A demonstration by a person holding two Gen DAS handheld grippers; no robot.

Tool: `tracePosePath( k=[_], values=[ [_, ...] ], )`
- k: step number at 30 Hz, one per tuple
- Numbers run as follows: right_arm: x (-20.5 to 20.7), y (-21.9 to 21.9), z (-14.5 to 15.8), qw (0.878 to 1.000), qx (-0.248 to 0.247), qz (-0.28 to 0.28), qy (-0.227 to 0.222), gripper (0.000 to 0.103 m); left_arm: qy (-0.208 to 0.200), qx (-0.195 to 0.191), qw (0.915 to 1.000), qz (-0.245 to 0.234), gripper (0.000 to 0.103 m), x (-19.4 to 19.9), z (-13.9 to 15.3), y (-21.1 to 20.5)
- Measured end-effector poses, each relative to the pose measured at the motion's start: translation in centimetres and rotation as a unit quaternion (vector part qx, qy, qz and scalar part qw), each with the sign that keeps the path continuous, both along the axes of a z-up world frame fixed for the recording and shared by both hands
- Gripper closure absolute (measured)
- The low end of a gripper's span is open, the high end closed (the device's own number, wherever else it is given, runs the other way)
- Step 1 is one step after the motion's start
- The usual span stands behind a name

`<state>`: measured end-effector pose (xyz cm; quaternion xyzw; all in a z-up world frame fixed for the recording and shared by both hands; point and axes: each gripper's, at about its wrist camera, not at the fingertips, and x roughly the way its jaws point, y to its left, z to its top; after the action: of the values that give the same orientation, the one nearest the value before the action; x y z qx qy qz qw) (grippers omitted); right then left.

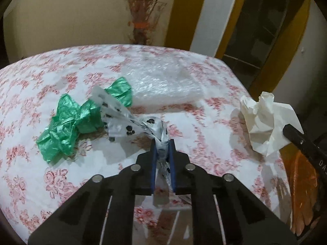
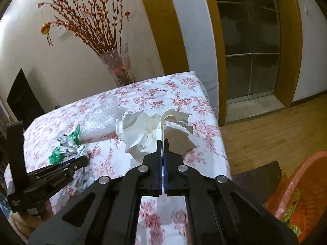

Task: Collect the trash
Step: 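Grasp the white paw-print bag with the left tool while the right tool grasps white tissue, then carry both items over the wastebasket and open both tools to drop them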

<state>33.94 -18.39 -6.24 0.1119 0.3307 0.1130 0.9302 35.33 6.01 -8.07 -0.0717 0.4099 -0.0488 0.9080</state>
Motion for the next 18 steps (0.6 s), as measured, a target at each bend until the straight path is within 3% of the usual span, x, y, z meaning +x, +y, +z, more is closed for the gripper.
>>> tracePosePath(
  k=[11, 18],
  values=[
    [-4.7, -2.7, 3.6, 0.999, 0.015, -0.026, -0.041, 0.103, -0.044, -0.013, 0.998, -0.043, 0.092, -4.0, 3.8, -2.1],
    [-8.9, -5.6, 5.5, 0.995, 0.014, -0.069, -0.064, 0.103, -0.068, -0.024, 0.9938, -0.085, 0.091, -6.9, 6.8, -6.0]
  ],
)
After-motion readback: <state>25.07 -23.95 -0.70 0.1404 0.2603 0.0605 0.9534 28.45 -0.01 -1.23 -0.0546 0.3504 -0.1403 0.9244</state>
